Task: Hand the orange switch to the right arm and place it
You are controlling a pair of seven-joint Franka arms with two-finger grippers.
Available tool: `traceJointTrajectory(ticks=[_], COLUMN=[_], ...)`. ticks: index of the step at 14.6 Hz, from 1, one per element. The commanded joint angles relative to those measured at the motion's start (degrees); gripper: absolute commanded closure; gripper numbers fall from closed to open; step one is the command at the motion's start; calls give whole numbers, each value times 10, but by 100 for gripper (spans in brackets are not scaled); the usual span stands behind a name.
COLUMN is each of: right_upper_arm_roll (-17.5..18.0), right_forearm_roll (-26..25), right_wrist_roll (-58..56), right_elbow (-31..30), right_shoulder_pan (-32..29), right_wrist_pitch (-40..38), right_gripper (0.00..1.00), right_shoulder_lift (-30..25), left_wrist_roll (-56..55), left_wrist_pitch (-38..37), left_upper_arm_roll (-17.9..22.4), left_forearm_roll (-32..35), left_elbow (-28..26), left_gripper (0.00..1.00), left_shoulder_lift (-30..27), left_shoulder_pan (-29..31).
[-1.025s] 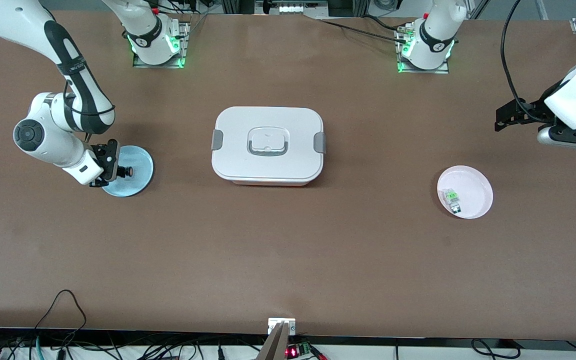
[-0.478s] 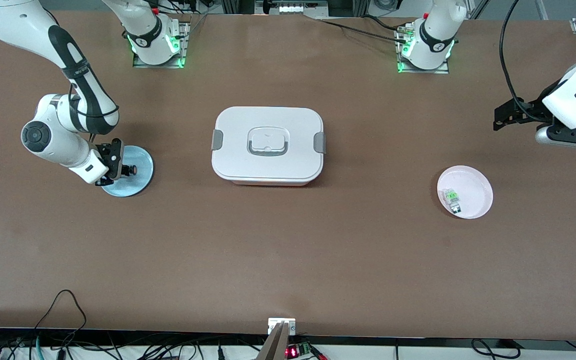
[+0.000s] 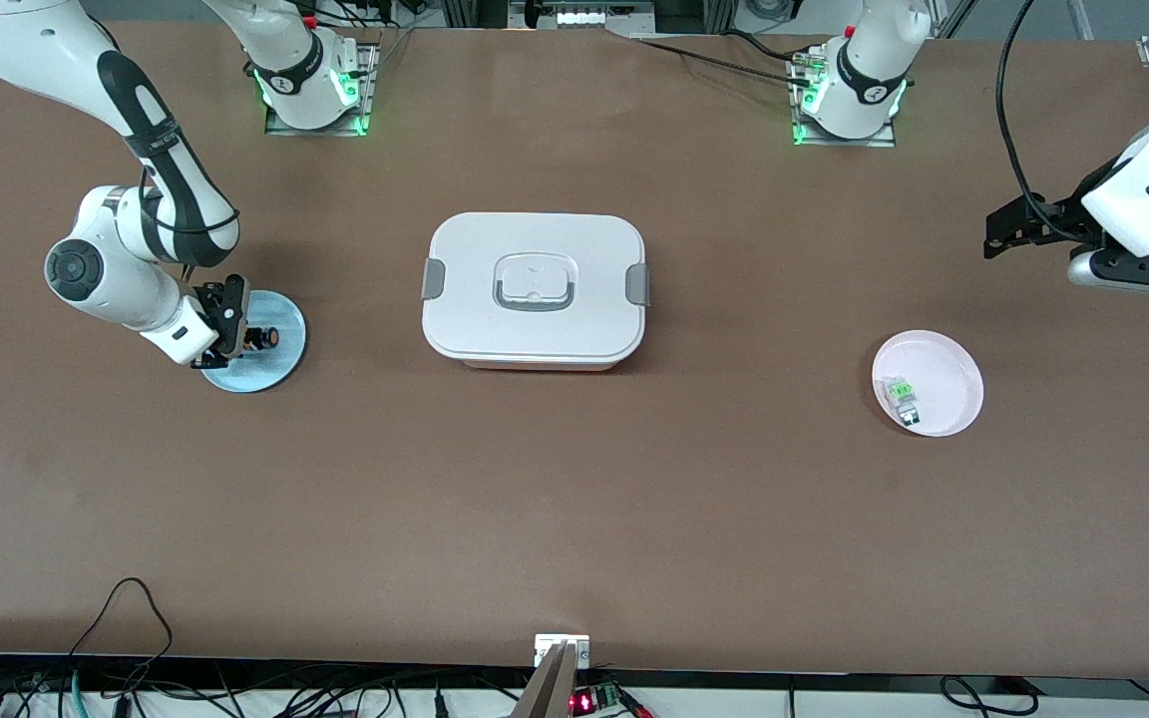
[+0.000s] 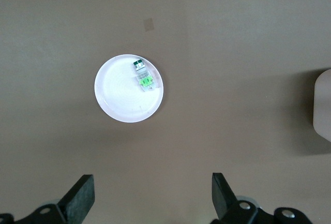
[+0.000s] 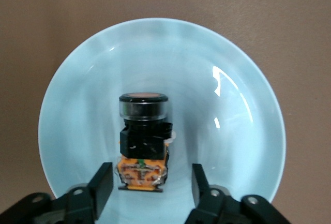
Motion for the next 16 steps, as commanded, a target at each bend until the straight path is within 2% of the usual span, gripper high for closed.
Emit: traceJointTrajectory(ticks=[1, 5, 9, 12, 16], right_upper_arm_roll=[5, 8, 20, 20, 19], right_forearm_roll=[25, 82, 115, 131, 130], right_wrist_roll=[21, 48, 193, 323, 522], right_elbow=[8, 128, 254, 304, 324], right_shoulder_pan=[-4, -2, 6, 36, 78], right_wrist_pitch=[-39, -185, -315, -341, -342], right_gripper=[0, 0, 0, 0, 0], right_shoulder_lift=[-31, -35, -44, -58, -84], left_wrist_roll=[-7, -7, -7, -7, -7], left_wrist_pitch=[-14, -14, -15, -19, -19], left_upper_arm_roll=[-5, -5, -4, -4, -4], left_forearm_roll=[8, 8, 8, 8, 8], left_elbow=[17, 17, 17, 17, 17], left_gripper=[0, 0, 0, 0, 0], left_shoulder_lift=[6, 6, 6, 6, 5], left_shoulder_pan=[-1, -2, -1, -1, -1])
